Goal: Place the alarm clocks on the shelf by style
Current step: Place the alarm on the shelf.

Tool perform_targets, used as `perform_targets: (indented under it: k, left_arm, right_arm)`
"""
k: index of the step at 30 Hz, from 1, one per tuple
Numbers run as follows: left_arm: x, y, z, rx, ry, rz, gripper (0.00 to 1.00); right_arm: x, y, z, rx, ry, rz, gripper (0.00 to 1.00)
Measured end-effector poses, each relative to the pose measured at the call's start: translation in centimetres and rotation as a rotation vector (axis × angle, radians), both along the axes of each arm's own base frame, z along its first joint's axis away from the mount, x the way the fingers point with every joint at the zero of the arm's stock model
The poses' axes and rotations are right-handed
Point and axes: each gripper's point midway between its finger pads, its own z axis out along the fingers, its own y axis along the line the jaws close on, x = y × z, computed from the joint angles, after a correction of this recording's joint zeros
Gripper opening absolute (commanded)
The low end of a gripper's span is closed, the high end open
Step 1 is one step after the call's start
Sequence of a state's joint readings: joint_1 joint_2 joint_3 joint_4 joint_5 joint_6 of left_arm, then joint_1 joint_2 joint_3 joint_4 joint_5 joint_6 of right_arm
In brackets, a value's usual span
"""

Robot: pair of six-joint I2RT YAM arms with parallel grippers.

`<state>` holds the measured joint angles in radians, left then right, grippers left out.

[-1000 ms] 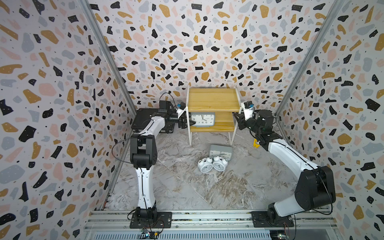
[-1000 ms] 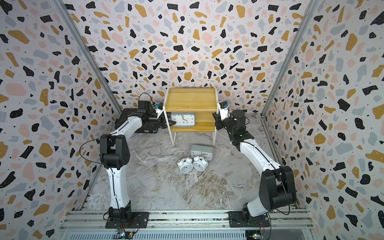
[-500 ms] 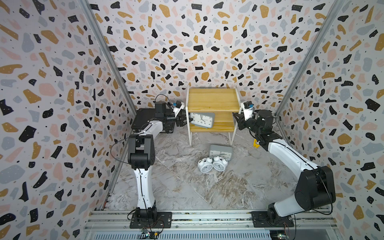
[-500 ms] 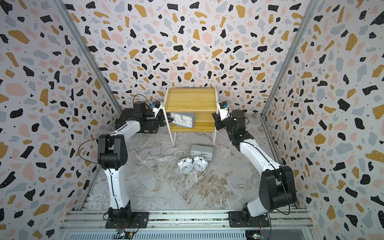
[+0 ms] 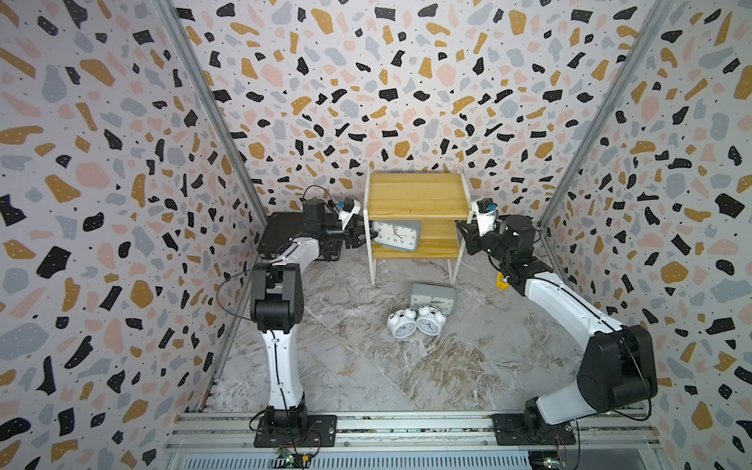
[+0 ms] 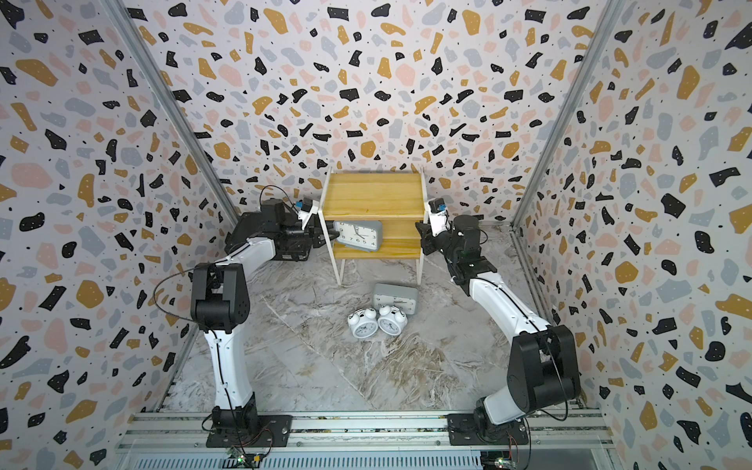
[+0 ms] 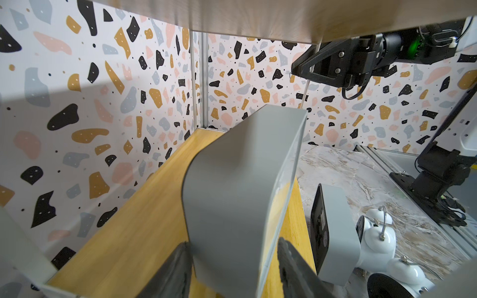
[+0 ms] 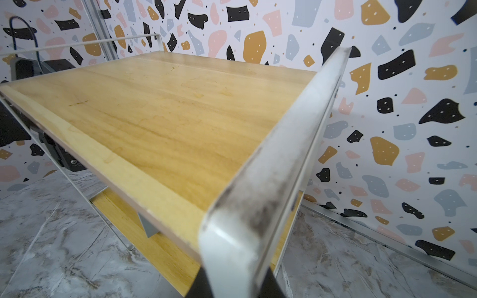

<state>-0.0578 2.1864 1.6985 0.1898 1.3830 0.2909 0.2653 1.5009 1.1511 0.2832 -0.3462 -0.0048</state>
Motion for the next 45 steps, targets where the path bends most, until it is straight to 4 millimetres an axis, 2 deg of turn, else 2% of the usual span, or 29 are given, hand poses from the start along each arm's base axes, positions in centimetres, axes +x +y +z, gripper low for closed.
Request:
perform_targets:
  k: [24, 27, 31, 35, 38, 42, 45]
  left_arm:
    - [-1.5, 0.0, 0.7, -0.019, 0.039, -0.028, 0.52]
    - [-1.5, 0.2, 0.9, -0.020, 0.040, -0.025, 0.59]
    - [-1.4, 0.8, 1.4, -0.014, 0.042, 0.011, 0.72]
    - [-1.1, 2.4, 2.3, 0.002, 0.041, 0.100, 0.77]
    - [-1.0, 4.6, 3.0, 0.020, 0.045, 0.220, 0.78]
    - [-1.1, 7.5, 3.6, 0.047, 0.059, 0.422, 0.79]
    - [-1.8, 9.2, 3.7, 0.059, 0.095, 0.582, 0.79]
  right_arm:
    - [0.1, -0.2, -0.5, -0.012, 0.018, -0.014, 0.21]
    - [0.1, -0.3, -0.5, -0.014, 0.018, -0.018, 0.22]
    - [0.1, -0.4, -0.6, -0.018, 0.017, -0.024, 0.30]
    - [0.2, -0.5, -0.5, -0.024, 0.012, -0.032, 0.40]
    - [0.0, -0.9, -0.5, -0.032, 0.007, -0.048, 0.52]
    - [-1.0, -1.7, -0.2, -0.043, 0.002, -0.077, 0.63]
    - [-2.2, -2.5, 0.4, -0.047, -0.010, -0.103, 0.68]
